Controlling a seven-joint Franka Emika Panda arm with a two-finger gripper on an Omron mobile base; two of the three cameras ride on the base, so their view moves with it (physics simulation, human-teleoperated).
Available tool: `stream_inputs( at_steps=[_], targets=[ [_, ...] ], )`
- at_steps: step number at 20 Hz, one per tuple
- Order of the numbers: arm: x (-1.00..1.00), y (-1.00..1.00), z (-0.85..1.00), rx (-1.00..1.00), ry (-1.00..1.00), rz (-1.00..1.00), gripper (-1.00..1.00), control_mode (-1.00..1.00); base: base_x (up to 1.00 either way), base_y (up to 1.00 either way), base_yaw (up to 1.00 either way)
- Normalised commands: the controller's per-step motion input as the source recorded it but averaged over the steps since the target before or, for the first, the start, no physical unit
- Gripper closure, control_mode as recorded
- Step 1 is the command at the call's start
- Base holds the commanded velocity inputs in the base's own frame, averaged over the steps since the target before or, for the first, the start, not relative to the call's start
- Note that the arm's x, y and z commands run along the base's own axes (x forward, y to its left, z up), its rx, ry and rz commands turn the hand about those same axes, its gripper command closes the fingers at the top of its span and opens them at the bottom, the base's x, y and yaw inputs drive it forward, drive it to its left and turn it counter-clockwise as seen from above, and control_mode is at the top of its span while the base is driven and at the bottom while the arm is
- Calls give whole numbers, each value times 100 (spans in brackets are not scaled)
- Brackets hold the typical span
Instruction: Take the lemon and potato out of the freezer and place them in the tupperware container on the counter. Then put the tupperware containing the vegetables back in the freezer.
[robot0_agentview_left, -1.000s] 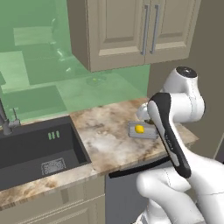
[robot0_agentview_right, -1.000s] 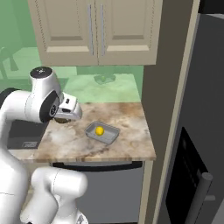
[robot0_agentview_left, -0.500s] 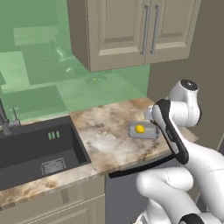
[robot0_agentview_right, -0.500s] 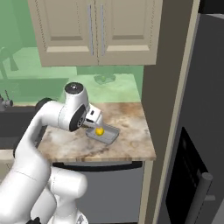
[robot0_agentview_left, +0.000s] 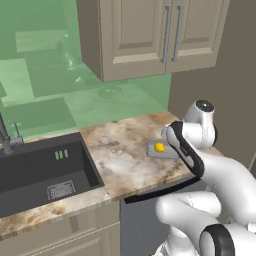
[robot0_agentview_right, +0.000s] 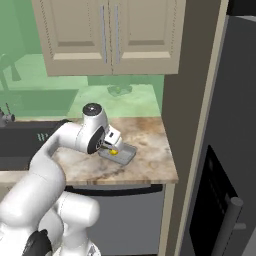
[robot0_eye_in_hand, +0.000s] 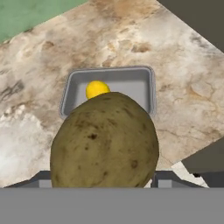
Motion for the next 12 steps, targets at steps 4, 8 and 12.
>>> stream_inputs(
  at_steps=[4,8,12],
  targets=[
    [27,0,-24,0,0,-3,100,-100,0,0,0],
    [24,-7,-21,0,0,0,100,-100,0,0,0],
    [27,-6,-21,0,2,0,100,-100,0,0,0]
  ],
)
